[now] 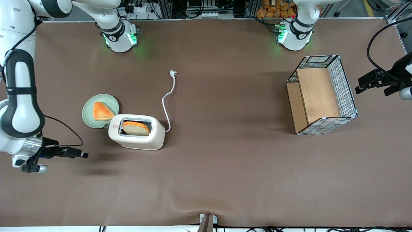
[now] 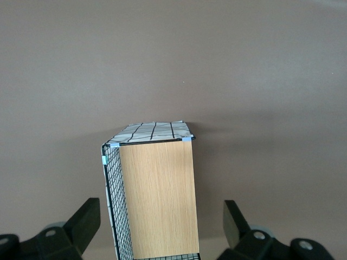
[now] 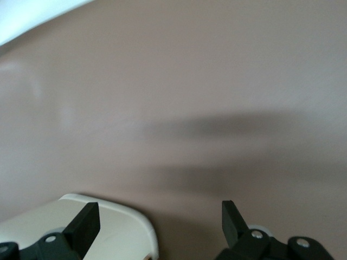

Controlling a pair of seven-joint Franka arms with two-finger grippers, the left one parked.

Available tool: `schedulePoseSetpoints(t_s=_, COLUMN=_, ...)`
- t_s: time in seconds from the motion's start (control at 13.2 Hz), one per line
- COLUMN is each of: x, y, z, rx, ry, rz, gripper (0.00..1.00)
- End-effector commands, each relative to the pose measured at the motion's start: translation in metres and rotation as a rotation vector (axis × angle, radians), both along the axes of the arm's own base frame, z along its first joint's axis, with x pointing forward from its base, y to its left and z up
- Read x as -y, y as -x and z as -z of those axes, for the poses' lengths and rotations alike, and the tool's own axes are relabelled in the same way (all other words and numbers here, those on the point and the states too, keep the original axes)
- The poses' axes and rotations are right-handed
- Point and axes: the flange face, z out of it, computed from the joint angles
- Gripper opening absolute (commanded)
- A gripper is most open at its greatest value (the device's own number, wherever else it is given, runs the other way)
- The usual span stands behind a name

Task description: Press toaster button with right arm

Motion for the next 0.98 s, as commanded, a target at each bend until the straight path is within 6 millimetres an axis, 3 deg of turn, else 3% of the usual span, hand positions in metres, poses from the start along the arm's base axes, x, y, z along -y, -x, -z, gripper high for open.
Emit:
schedulePoseSetpoints(t_s=0.0, x=-0.011, y=-0.022, z=0.004, rx=0.109, ry=0.122, rz=-0.007, gripper=1.00)
schedulePoseSetpoints(t_s=0.15, x=-0.007, y=-0.027, z=0.012, rx=0.158, ry=0.184, rz=-0.002, gripper=1.00)
schedulePoseSetpoints(t_s=0.45, x=-0.017, y=-0.029, z=-0.004, rx=0.181, ry=0.215, rz=-0.027, gripper=1.00)
schedulePoseSetpoints(t_s=0.68, x=-0.015, y=-0.017, z=-0.043, rx=0.202, ry=0.277, rz=-0.066, gripper=1.00)
schedulePoseSetpoints(t_s=0.91, x=-0.015, y=0.018, z=-0.082, rx=0.188, ry=0.267, rz=-0.068, gripper=1.00)
